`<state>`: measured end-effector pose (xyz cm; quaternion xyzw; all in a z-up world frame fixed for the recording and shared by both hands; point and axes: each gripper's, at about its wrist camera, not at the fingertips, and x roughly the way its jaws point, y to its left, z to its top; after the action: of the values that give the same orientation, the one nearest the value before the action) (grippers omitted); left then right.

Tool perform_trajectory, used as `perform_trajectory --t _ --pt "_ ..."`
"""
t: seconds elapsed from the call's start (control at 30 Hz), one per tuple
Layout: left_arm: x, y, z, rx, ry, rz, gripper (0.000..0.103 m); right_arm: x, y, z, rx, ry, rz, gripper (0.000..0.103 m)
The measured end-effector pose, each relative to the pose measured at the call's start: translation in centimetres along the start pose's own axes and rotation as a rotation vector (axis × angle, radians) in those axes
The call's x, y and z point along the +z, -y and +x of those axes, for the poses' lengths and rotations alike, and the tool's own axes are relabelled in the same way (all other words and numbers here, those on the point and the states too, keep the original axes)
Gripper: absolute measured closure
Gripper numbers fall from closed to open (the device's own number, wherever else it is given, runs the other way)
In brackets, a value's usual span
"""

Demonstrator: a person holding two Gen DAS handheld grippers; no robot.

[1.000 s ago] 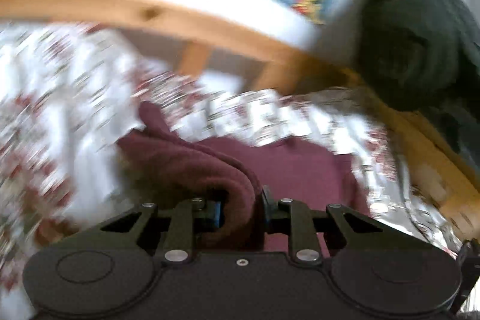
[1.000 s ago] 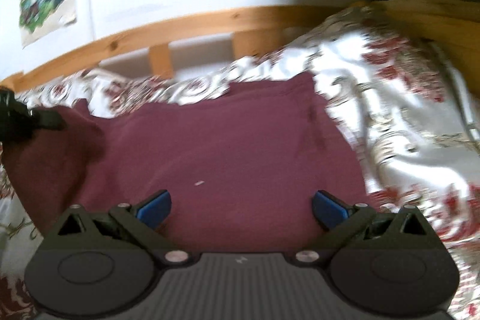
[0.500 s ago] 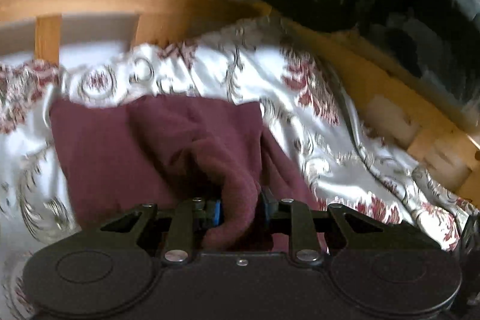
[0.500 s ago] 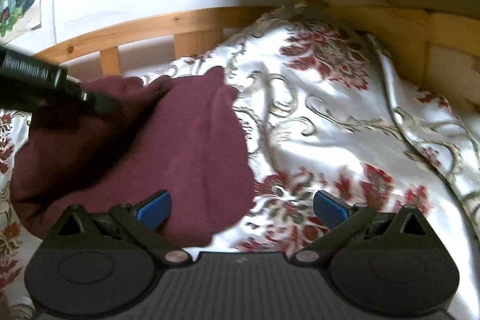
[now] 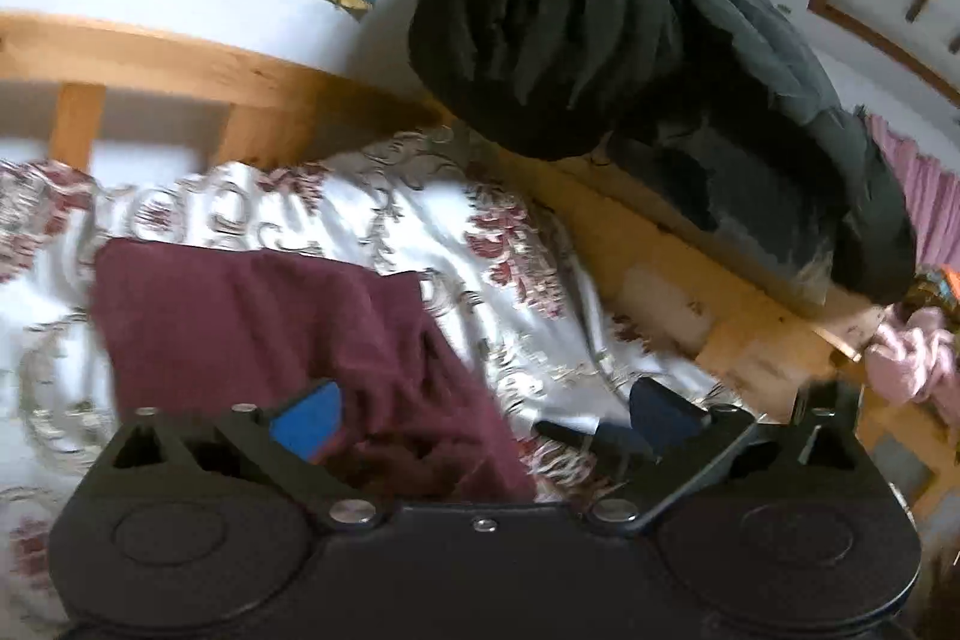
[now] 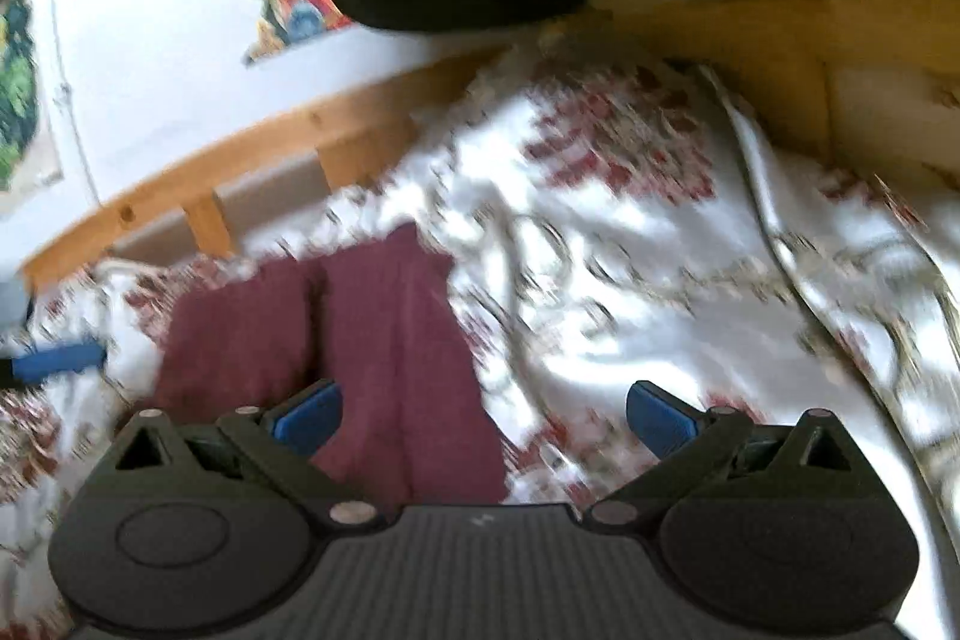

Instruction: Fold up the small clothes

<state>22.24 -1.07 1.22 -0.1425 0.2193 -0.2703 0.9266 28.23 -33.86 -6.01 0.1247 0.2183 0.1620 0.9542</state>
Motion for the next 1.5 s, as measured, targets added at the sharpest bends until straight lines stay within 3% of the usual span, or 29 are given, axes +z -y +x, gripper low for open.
perform_trajectory --t 0.27,0.37,0.43,0.5,0.53,0.67,0.73,0.77,0.8,0.9,1.13,1.5 --pt "-3.8 -0.5 -1.1 0.137 -0.121 0.138 0.001 3.9 -3.1 3.9 0.283 -0.059 -0.106 0.0" --pt "-4.5 0.0 -0.1 0.217 -0.158 0.209 0.001 4.6 -4.0 6.8 0.374 -0.158 -0.121 0.0" --pt "-4.7 0.0 0.3 0.225 -0.176 0.24 0.012 4.7 -4.4 8.6 0.407 -0.226 -0.094 0.001" --pt "-4.9 -0.3 0.5 0.24 -0.175 0.24 0.019 4.7 -4.6 10.3 0.398 -0.255 -0.048 0.004" --pt "-5.1 -0.5 0.5 0.254 -0.164 0.242 0.027 4.6 -4.7 11.1 0.39 -0.267 -0.034 0.006" --pt "-5.3 -0.7 0.2 0.252 -0.127 0.26 0.049 4.3 -5.0 13.2 0.338 -0.279 0.004 0.029" --pt "-5.3 -0.6 0.2 0.239 -0.119 0.278 0.068 4.3 -5.0 13.8 0.331 -0.289 0.02 0.054" --pt "-5.4 -0.5 0.1 0.23 -0.113 0.286 0.072 4.3 -5.2 13.9 0.319 -0.294 0.021 0.076" --pt "-5.5 -0.4 0.1 0.224 -0.109 0.294 0.076 4.3 -5.5 14.2 0.299 -0.291 0.014 0.085" --pt "-5.8 -0.1 0.0 0.211 -0.087 0.313 0.081 4.6 -5.2 13.2 0.278 -0.249 -0.012 0.091" --pt "-5.7 1.2 1.2 0.134 -0.048 0.304 0.083 5.9 -2.5 10.5 0.224 -0.16 -0.012 0.094" --pt "-7.1 2.5 4.1 0.103 -0.065 0.31 0.082 5.3 0.9 10.1 0.187 -0.149 0.01 0.094"
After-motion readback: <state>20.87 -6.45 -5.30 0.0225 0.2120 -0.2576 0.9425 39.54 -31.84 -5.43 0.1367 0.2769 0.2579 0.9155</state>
